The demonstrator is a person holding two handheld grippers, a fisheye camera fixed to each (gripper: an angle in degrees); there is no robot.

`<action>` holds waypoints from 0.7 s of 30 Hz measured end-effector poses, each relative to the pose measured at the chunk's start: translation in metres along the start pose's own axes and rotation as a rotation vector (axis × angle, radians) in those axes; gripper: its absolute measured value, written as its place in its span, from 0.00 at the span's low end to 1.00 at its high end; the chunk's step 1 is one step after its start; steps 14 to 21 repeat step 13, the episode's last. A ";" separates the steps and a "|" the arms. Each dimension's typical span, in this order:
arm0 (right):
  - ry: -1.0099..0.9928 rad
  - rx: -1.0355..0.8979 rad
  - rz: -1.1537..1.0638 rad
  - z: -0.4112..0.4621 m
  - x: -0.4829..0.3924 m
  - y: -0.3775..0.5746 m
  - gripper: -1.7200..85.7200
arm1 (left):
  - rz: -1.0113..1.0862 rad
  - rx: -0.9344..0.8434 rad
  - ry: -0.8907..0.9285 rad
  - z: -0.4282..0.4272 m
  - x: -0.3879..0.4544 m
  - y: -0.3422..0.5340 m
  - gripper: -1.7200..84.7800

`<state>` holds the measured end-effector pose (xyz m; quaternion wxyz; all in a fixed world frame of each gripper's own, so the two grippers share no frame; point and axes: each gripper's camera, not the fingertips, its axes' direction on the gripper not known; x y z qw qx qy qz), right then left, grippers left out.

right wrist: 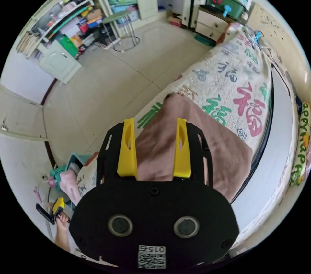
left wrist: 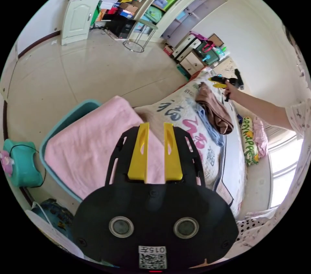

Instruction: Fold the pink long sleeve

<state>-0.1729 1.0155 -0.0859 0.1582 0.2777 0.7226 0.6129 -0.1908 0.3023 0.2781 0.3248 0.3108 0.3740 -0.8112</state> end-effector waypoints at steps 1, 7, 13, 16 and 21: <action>0.010 -0.018 0.026 0.003 -0.004 -0.014 0.22 | 0.002 0.003 0.020 0.001 0.006 0.000 0.11; 0.147 -0.149 0.028 -0.007 -0.075 -0.084 0.13 | 0.101 -0.026 0.207 0.015 0.072 -0.011 0.12; -0.257 0.102 0.206 -0.214 -0.073 -0.081 0.04 | 0.228 -0.064 0.321 0.009 0.139 -0.045 0.12; -0.257 0.102 0.206 -0.214 -0.073 -0.081 0.04 | 0.228 -0.064 0.321 0.009 0.139 -0.045 0.12; -0.257 0.102 0.206 -0.214 -0.073 -0.081 0.04 | 0.228 -0.064 0.321 0.009 0.139 -0.045 0.12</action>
